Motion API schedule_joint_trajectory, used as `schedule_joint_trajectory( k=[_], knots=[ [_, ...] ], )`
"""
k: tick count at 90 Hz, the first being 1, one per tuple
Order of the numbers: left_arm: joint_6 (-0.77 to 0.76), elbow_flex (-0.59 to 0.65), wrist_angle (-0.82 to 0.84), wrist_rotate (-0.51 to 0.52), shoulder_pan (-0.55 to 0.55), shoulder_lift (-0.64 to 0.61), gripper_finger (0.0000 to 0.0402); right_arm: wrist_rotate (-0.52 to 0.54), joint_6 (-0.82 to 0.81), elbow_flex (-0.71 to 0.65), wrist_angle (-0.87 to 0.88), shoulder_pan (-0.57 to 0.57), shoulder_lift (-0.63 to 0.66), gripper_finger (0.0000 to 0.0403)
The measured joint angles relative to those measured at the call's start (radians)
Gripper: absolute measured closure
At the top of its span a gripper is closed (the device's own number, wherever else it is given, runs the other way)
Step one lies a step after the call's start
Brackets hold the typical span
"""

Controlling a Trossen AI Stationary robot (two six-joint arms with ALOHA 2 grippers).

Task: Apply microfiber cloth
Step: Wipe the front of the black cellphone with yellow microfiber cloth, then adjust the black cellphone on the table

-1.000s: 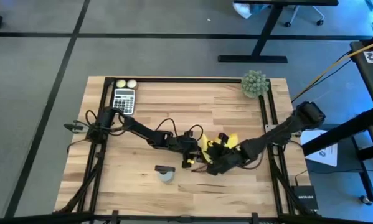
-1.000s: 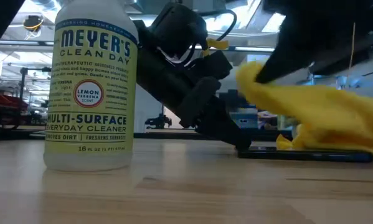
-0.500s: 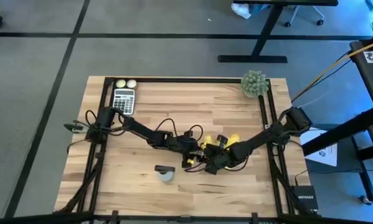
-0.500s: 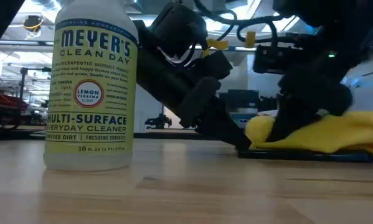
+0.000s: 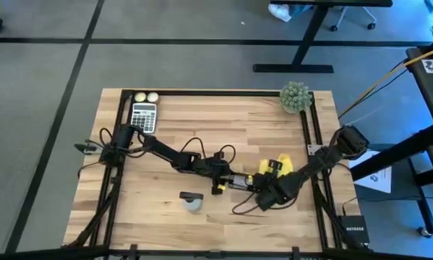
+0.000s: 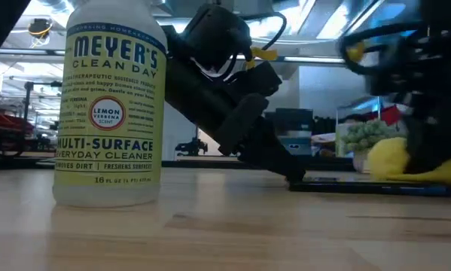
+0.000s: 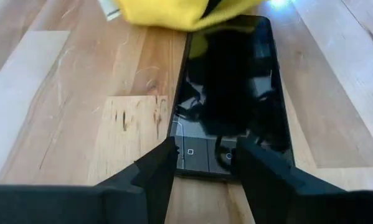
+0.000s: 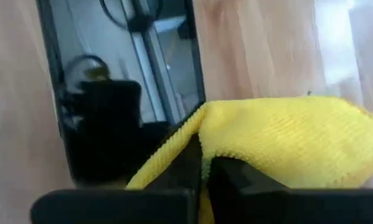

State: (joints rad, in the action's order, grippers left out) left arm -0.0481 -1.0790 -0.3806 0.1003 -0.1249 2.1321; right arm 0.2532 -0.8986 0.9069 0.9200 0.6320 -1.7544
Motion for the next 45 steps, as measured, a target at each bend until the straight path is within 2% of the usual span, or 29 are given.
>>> schedule_joint_trajectory(
  k=[4, 8, 17, 28, 39, 45],
  knots=[
    [0.000, 0.000, 0.003, 0.000, 0.000, 0.000, 0.0249, -0.024, -0.010, 0.017, 0.080, 0.019, -0.009, 0.0402],
    [0.000, 0.000, 0.003, 0.000, 0.000, 0.000, 0.0249, -0.097, -0.013, 0.049, 0.165, 0.027, -0.008, 0.0402],
    [-0.002, 0.000, 0.003, -0.007, -0.001, -0.002, 0.0249, -0.108, -0.018, 0.132, 0.364, 0.052, 0.000, 0.0402],
    [0.008, 0.001, 0.019, -0.005, -0.005, -0.041, 0.0249, -0.027, -0.071, 0.227, 0.496, 0.089, 0.028, 0.0402],
    [0.015, 0.008, 0.068, -0.004, -0.012, -0.103, 0.0249, 0.081, -0.182, 0.256, 0.483, 0.127, 0.068, 0.0402],
    [0.019, 0.008, 0.073, -0.003, -0.018, -0.144, 0.0249, 0.094, -0.261, 0.258, 0.498, 0.137, 0.085, 0.0402]
  ],
)
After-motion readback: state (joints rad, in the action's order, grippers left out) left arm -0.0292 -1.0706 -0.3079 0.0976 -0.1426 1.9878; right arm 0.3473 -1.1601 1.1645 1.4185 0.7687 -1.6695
